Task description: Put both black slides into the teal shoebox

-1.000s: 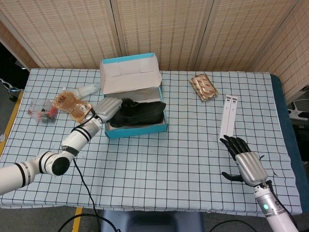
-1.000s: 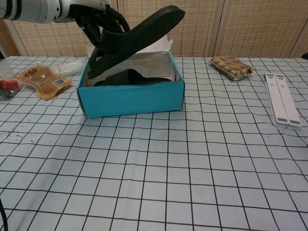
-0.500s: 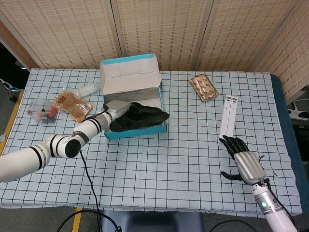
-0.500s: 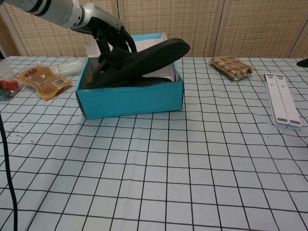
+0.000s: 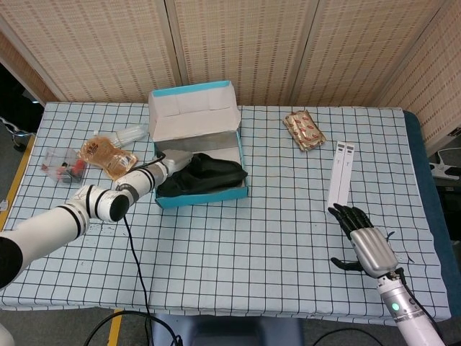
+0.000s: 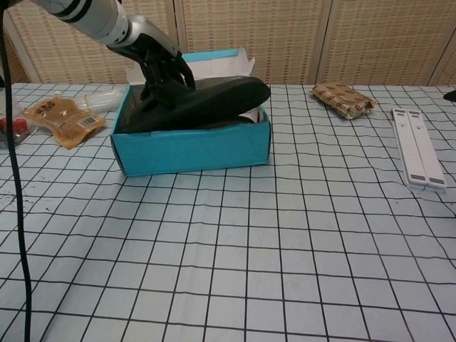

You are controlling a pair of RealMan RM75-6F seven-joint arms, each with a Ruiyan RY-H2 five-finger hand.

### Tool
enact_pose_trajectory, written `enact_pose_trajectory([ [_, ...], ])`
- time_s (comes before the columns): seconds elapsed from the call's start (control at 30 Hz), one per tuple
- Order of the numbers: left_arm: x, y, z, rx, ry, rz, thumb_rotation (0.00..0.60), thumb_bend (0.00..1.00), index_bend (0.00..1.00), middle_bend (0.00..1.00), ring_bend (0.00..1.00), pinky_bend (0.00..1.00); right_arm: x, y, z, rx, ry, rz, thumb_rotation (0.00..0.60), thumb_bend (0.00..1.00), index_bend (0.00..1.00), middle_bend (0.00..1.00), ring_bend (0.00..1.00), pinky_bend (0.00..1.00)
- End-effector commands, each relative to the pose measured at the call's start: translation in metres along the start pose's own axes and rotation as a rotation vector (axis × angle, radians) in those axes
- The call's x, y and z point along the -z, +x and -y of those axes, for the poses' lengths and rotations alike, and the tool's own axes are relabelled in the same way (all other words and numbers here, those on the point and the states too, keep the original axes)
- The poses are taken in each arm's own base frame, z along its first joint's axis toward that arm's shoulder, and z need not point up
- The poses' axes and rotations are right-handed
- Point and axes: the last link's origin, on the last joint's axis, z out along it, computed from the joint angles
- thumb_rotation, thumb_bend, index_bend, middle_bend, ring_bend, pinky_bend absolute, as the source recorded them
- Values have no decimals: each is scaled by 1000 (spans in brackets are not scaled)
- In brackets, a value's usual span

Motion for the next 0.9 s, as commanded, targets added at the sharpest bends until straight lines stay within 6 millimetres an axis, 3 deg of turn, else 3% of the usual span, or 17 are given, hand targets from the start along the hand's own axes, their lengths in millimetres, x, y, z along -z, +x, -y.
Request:
enact_pose_trajectory([
  [0.03, -6, -6, -2, -14, 10, 43, 600, 467, 645, 803, 570, 541, 0, -1, 0, -5, -1, 5, 600, 64, 0, 4, 0, 0],
  [0.9, -42, -28, 19, -36, 146, 140, 600, 469, 676, 837, 571, 520, -1, -10, 4, -15, 27, 48, 600, 64, 0, 5, 0, 0],
])
